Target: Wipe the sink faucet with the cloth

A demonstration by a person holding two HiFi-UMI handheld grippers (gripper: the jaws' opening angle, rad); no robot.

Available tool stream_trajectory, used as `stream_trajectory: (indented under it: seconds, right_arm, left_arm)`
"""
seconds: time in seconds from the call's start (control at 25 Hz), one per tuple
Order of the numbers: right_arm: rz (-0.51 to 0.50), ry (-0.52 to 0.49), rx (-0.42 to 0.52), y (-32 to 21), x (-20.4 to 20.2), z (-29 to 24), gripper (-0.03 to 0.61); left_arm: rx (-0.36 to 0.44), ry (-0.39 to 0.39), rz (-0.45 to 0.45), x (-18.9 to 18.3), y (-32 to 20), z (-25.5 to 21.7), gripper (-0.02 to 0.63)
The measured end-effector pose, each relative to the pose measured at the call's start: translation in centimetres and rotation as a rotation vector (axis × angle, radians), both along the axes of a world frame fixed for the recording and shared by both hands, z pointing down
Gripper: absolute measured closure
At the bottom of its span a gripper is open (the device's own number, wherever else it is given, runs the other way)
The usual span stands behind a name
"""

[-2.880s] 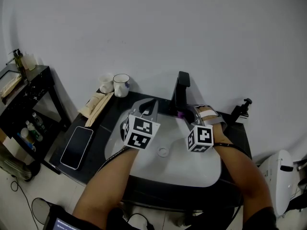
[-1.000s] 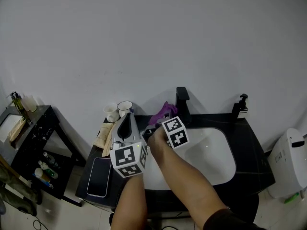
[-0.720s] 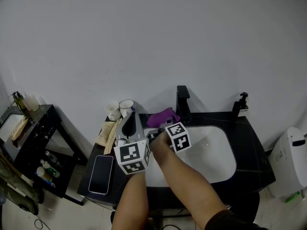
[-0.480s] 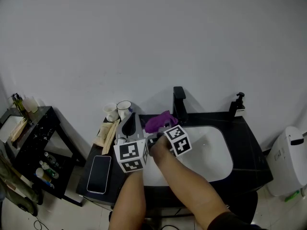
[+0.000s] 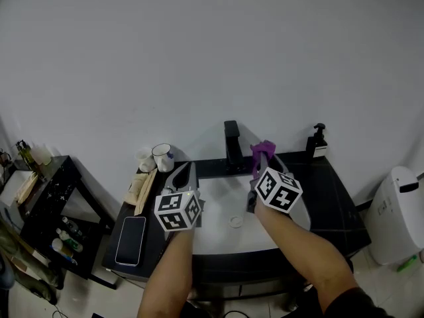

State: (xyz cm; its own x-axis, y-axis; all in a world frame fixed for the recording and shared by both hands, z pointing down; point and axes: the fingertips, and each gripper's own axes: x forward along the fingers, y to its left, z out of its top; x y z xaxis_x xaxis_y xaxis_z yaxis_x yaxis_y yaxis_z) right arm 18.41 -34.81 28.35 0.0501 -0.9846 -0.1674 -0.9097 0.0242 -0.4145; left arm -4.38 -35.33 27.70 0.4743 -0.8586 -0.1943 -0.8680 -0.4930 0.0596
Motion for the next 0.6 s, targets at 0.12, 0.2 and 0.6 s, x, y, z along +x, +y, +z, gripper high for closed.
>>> stream_trajectory:
  seconds: [0.12, 0.2, 0.6]
  right_arm:
    - [-0.045, 0.374, 0.137, 1.7, 0.6, -4.5, 0.514]
    - [-0.084, 0.574, 0.22, 3.3, 0.4, -6.5, 0.514]
    - [-0.145, 0.542, 0.085, 4.1, 2.6, -2.0, 0.512]
  left_arm:
    - [-0.009, -0.022, 0.03, 1.4, 0.2, 0.5, 0.597]
    - [-0.01, -0.04, 0.038, 2.1, 0.3, 0.8, 0.597]
    - [0.001, -0.152, -0.001, 3.7, -0.5, 1.7, 0.597]
